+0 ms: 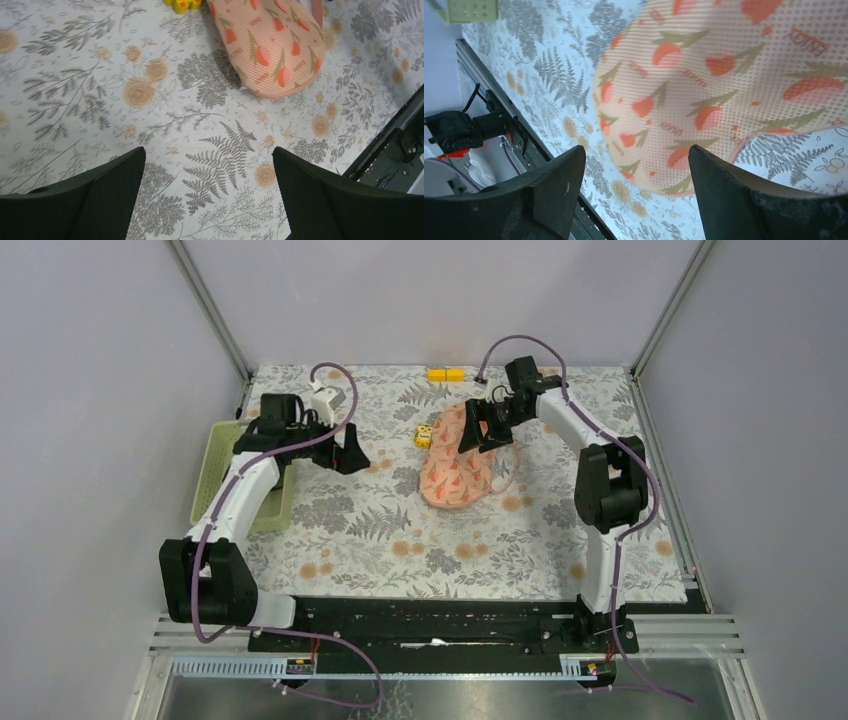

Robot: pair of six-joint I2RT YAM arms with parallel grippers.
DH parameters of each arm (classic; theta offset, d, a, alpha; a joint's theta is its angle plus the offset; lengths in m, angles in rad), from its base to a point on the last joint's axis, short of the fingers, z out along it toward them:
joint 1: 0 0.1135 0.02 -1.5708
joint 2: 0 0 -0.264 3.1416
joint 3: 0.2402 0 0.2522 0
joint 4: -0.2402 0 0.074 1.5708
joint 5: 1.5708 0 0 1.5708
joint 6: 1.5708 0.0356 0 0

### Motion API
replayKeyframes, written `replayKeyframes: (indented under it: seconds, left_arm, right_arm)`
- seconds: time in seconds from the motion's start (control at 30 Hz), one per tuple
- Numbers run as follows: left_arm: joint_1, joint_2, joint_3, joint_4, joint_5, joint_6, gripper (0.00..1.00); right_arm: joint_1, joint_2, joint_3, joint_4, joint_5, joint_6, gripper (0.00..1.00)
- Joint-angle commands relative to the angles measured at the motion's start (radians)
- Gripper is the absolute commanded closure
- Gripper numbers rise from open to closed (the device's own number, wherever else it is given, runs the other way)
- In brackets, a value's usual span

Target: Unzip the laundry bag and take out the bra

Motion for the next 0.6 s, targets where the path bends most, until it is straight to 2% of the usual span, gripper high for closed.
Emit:
replayKeyframes:
  seconds: [0.0, 0.1, 0.27, 0.43, 0.57]
  left_arm:
    - [-0.044, -0.061, -0.109, 0.231, 0.086, -0.014, 0.01]
    - [-0.073, -0.124, -0.250, 0.394, 0.086, -0.042, 0.01]
    - [-0.192, -0.207, -0.459, 0.588, 0.069, -0.041, 0.04]
    - [-0.352, -0.213, -0.550, 0.750, -0.011, 0.017, 0.09]
    - [-0.444, -0.138, -0.565, 0.858, -0.049, 0.036, 0.19]
  right_arm:
    - [0.039, -0.098, 0.024, -0.072, 0.001, -0.055, 0.18]
    - [0.077, -0.101, 0.007, -0.071, -0.008, -0.051, 0.21]
    - [0.129, -0.059, -0.032, -0.063, -0.023, -0.041, 0.32]
    - [0.142, -0.038, -0.089, -0.023, 0.035, -0.045, 0.37]
    - [0.142, 0.005, -0.097, -0.028, 0.131, -0.055, 0.40]
